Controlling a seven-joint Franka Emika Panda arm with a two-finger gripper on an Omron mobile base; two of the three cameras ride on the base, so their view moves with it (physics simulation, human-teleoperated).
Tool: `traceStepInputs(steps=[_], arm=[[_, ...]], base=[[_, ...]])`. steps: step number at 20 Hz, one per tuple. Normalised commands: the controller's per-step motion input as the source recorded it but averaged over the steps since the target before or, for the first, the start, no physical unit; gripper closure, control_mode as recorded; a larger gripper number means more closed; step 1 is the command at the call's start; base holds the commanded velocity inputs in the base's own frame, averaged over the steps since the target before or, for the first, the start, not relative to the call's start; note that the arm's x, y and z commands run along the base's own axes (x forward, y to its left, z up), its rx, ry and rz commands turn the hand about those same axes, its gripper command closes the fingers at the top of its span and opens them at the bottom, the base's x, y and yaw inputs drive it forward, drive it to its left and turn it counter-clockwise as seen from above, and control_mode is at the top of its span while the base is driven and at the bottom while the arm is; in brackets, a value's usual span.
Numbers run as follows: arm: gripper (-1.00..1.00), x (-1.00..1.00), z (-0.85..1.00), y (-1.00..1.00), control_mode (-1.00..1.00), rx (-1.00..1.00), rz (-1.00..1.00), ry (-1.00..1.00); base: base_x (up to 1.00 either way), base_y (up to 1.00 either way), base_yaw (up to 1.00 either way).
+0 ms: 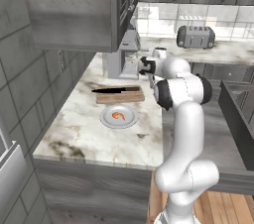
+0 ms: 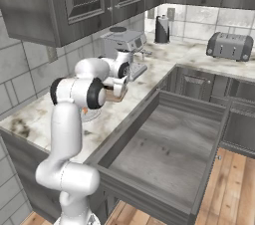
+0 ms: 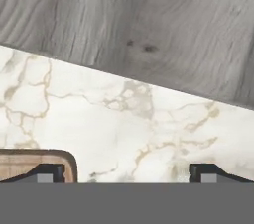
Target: Pick up the knife from the drawer and place it on the cutting board. Then place the meat from the plate to the cutting board.
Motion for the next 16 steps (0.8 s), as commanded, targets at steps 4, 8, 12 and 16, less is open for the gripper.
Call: traceStepInputs(steps=[4,8,12,16], arm=[[-1.00,-1.00,1.00,-0.58,-1.00,0.13,0.00,-0.26],[-1.00,-1.00,1.00,-0.39,-1.00,0.14,0.00,-0.05],[-1.00,-1.00,0.78,-0.12,-1.00,0.12,0.00,0.00],[-1.00,-0.81,0.66,0.04,-1.00,0.02,0.00,0.02]], base=[[0.00,0.00,0.00],[0.00,0.00,0.00],[0.00,0.00,0.00],[0.00,0.00,0.00]])
